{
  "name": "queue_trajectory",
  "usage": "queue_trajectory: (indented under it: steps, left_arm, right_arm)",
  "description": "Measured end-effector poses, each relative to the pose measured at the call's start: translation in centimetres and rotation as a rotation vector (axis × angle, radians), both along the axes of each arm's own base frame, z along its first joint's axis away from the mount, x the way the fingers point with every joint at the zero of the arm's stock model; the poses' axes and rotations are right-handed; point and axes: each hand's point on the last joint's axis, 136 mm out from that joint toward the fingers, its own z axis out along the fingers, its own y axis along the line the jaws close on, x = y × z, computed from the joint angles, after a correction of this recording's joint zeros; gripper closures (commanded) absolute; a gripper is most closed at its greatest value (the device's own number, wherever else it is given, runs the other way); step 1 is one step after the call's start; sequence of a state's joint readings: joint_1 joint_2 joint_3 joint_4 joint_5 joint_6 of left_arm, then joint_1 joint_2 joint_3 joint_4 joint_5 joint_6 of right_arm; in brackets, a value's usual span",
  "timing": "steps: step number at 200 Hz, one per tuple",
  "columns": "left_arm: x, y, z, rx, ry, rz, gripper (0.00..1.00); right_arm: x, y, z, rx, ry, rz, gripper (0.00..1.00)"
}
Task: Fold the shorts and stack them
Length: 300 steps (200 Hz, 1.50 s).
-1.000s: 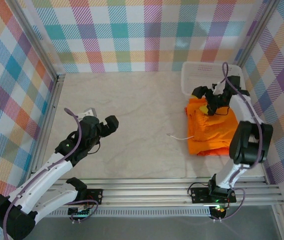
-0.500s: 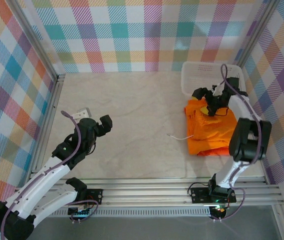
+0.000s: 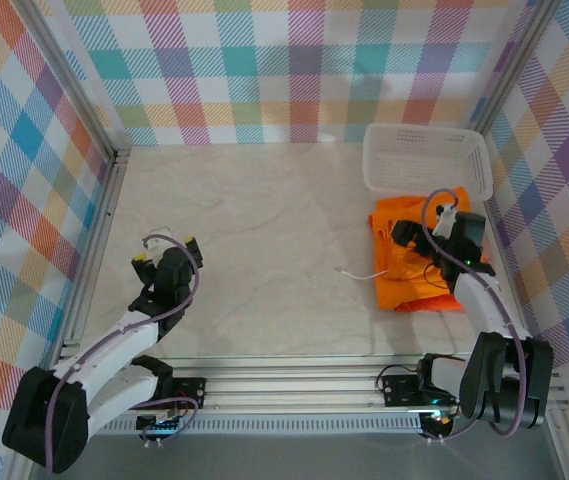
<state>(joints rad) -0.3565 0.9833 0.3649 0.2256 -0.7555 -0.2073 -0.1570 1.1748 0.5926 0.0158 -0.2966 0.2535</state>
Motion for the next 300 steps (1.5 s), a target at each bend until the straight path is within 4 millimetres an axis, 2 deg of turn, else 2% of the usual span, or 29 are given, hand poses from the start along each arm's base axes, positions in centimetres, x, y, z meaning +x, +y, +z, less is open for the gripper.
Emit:
queue_trajectory:
  steps: [27,70,96,118,146,187,219,300]
  left_arm:
    - [0.8,1.3,-1.8,0.004,-0.01,0.032,0.0]
    - [2.6,1.7,-4.1,0.008,0.015,0.015,0.0]
    - [3.3,2.2,-3.7,-0.001,-0.02,0.002,0.0]
    - [4.1,2.8,-3.6,-0.012,-0.054,0.001,0.0]
    - [4.9,2.2,-6.1,-0.012,0.012,-0.061,0.0]
    - [6.8,0.2,-7.9,-0.017,0.069,-0.187,0.0]
    - [7.9,-0.1,-7.1,-0.029,0.049,-0.209,0.0]
    - [8.0,-0.3,-7.1,-0.035,0.05,-0.22,0.0]
  right_arm:
    - [0.5,0.1,-1.9,-0.096,-0.071,0.02,0.01]
    - [1.7,1.7,-4.2,-0.229,-0.176,0.098,0.01]
    - [2.8,2.1,-3.9,-0.284,-0.27,0.108,0.01]
    - [3.4,1.9,-5.3,-0.306,-0.277,0.104,0.01]
    - [4.0,1.7,-4.6,-0.319,-0.302,0.091,0.0]
    - [4.5,1.4,-4.1,-0.329,-0.309,0.074,0.0]
    - [4.5,1.3,-4.2,-0.331,-0.307,0.071,0.0]
    - [4.5,1.3,-4.2,-0.331,-0.303,0.071,0.01]
